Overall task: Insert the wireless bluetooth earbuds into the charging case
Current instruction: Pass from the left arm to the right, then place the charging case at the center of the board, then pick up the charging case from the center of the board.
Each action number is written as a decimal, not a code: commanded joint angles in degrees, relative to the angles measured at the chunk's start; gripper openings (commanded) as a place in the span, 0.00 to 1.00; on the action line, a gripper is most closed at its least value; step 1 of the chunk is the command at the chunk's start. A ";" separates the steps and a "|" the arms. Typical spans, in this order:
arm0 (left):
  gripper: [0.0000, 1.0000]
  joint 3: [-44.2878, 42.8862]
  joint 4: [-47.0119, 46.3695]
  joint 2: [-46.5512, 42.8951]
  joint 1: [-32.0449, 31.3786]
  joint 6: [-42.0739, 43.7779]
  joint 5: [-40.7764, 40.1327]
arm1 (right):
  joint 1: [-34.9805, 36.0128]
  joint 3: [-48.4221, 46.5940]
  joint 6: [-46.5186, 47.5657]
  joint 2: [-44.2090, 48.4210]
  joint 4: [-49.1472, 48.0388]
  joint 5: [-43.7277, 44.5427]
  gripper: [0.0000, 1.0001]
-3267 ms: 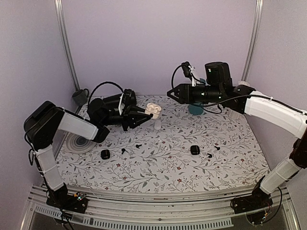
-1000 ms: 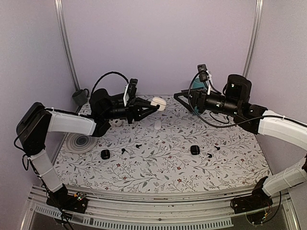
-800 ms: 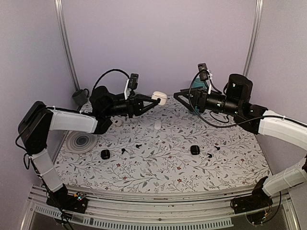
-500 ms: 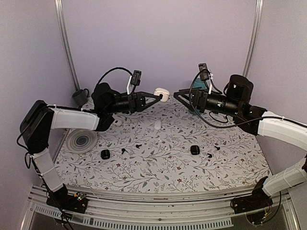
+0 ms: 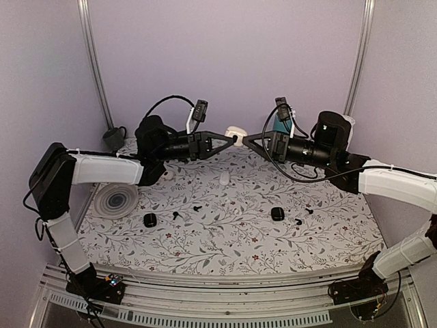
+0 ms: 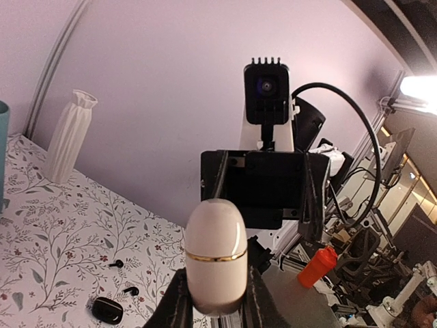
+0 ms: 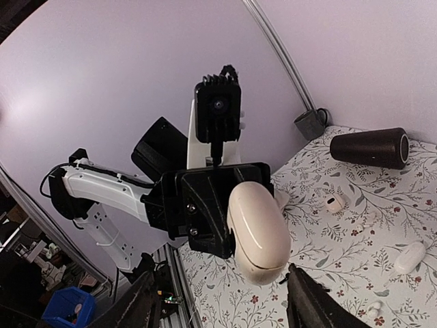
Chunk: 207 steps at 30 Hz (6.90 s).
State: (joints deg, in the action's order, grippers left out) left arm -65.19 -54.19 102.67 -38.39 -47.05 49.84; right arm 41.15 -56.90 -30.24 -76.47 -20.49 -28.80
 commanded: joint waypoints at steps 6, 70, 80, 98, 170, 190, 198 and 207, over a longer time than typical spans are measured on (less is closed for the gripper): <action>0.00 -2.57 1.12 -1.10 -1.56 0.86 0.75 | -0.40 -1.51 -3.87 -4.30 -5.45 -2.56 0.53; 0.96 7.56 29.53 -17.06 -0.25 29.78 -27.06 | -11.18 5.57 -6.24 -1.00 1.90 3.38 0.03; 0.96 9.98 29.65 -20.17 6.21 20.48 -34.35 | -23.45 9.45 -7.11 -7.13 6.69 1.41 0.03; 0.96 14.63 35.91 -24.03 11.32 23.84 -35.55 | -33.66 -2.26 -4.49 -33.22 11.17 -7.28 0.04; 0.96 7.71 34.94 -13.20 7.19 19.81 -29.73 | -3.58 0.81 -0.52 -23.15 42.03 29.86 0.58; 0.93 5.98 36.12 -7.78 6.47 13.28 -23.78 | 0.95 -3.19 1.74 -26.93 45.55 37.26 0.38; 0.86 3.48 37.27 -1.98 5.34 8.10 -16.98 | 0.98 -0.12 8.37 -19.28 33.72 31.27 0.31; 0.76 -4.05 42.36 5.08 2.95 7.30 -8.63 | 4.05 -0.02 21.27 -13.56 24.45 28.18 0.32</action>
State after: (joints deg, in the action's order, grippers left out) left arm -65.91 -14.90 105.89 -33.93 -39.35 35.92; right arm 42.96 -56.60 -16.51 -92.12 9.91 0.80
